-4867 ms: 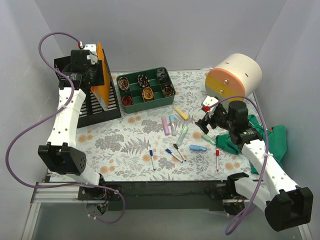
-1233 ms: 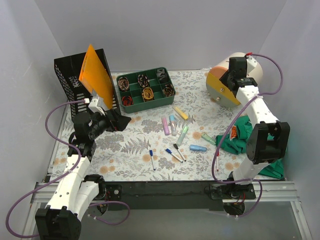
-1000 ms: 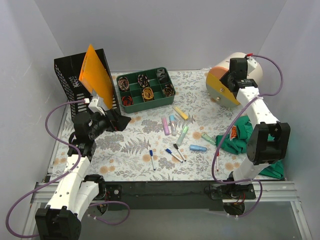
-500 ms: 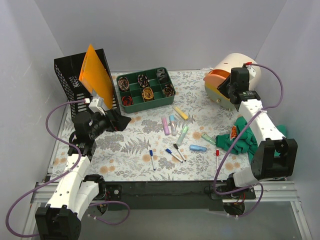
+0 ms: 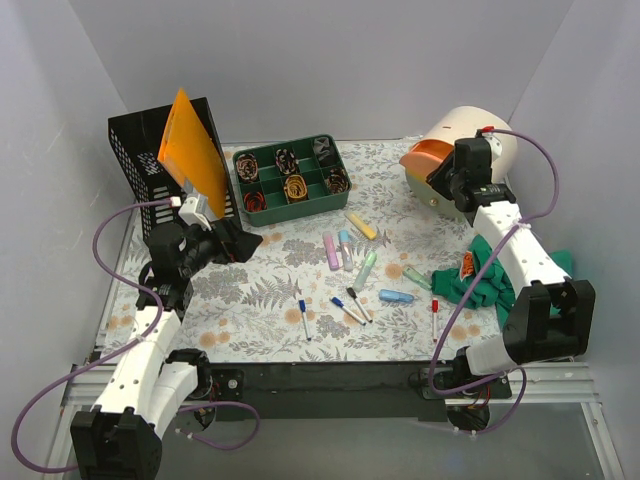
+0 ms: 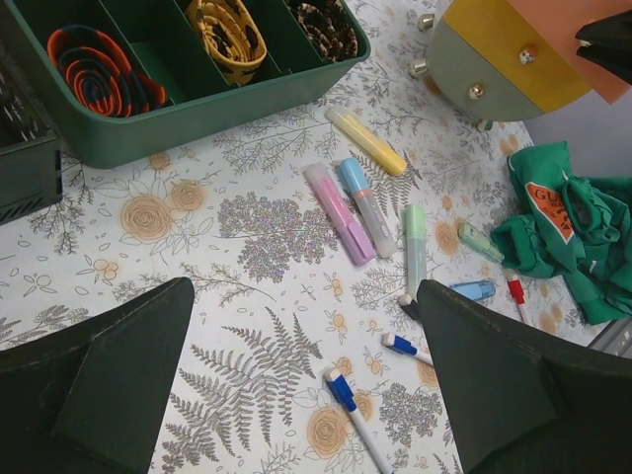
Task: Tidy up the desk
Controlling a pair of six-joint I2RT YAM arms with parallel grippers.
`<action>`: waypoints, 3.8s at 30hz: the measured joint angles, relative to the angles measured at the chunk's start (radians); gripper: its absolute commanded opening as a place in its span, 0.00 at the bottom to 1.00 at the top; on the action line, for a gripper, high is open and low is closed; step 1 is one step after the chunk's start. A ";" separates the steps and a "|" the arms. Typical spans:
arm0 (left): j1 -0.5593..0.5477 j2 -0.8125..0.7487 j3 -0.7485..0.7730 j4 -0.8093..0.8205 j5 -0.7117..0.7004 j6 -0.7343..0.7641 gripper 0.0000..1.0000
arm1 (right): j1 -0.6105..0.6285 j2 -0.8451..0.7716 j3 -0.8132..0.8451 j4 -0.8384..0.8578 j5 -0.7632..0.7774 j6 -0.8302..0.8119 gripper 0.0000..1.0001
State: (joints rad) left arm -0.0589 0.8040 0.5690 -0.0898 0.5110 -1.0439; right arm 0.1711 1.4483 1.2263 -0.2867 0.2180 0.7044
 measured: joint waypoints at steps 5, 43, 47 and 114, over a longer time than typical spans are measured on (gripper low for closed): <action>0.000 0.010 0.000 -0.001 0.000 0.000 0.98 | 0.003 -0.004 -0.001 -0.005 -0.018 0.002 0.27; 0.000 0.019 0.000 -0.008 -0.002 0.000 0.98 | 0.027 -0.197 -0.106 -0.056 -0.304 -0.344 0.80; 0.000 0.019 0.000 -0.008 -0.001 0.000 0.98 | 0.026 -0.242 -0.097 -0.117 -0.552 -0.652 0.84; 0.000 0.038 0.000 0.005 0.101 -0.001 0.98 | -0.074 -0.170 0.227 -0.587 -0.868 -1.464 0.75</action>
State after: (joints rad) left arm -0.0589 0.8421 0.5690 -0.0853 0.6125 -1.0451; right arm 0.0975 1.2781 1.4528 -0.8734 -0.6502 -0.7593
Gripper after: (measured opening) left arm 0.982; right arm 0.752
